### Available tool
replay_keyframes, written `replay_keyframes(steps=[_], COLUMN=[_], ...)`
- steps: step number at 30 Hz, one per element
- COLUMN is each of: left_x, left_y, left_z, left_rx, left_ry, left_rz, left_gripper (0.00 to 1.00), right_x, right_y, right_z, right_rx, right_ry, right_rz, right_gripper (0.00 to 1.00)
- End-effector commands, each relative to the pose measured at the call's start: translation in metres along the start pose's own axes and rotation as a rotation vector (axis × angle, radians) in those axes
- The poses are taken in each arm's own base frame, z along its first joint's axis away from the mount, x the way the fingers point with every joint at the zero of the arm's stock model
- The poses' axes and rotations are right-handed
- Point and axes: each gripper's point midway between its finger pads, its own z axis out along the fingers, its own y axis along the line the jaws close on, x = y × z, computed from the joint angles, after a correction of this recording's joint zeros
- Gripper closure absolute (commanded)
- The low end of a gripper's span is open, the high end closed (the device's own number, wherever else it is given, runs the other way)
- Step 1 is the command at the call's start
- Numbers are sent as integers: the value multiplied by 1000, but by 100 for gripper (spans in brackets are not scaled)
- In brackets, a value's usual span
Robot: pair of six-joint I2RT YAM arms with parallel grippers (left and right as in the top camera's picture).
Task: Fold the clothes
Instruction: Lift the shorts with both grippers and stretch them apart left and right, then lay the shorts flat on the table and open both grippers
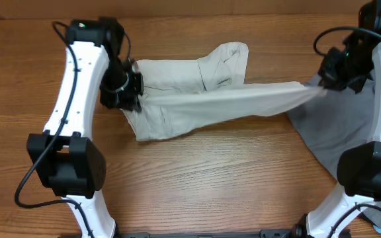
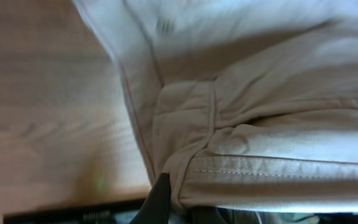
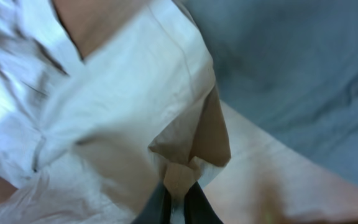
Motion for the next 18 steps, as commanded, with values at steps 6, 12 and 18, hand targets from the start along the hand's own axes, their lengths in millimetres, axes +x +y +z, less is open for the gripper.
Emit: replay_keyframes(steps=[6,12,18], left_x=[56,91,104], left_y=[74,89,114], left_z=[40,66,71], left_rx=[-319,-358,-499], left_ry=[183,338,370], left_rz=[-130,-143,-196], left_gripper=[96,96,96], right_x=[37,59,88], right_y=[-76,-92,-95], right_z=[43,67,78], right_rx=[239,287,290], right_ry=[161,260,377], right_rz=[22,37,81], right_gripper=[96,96,93])
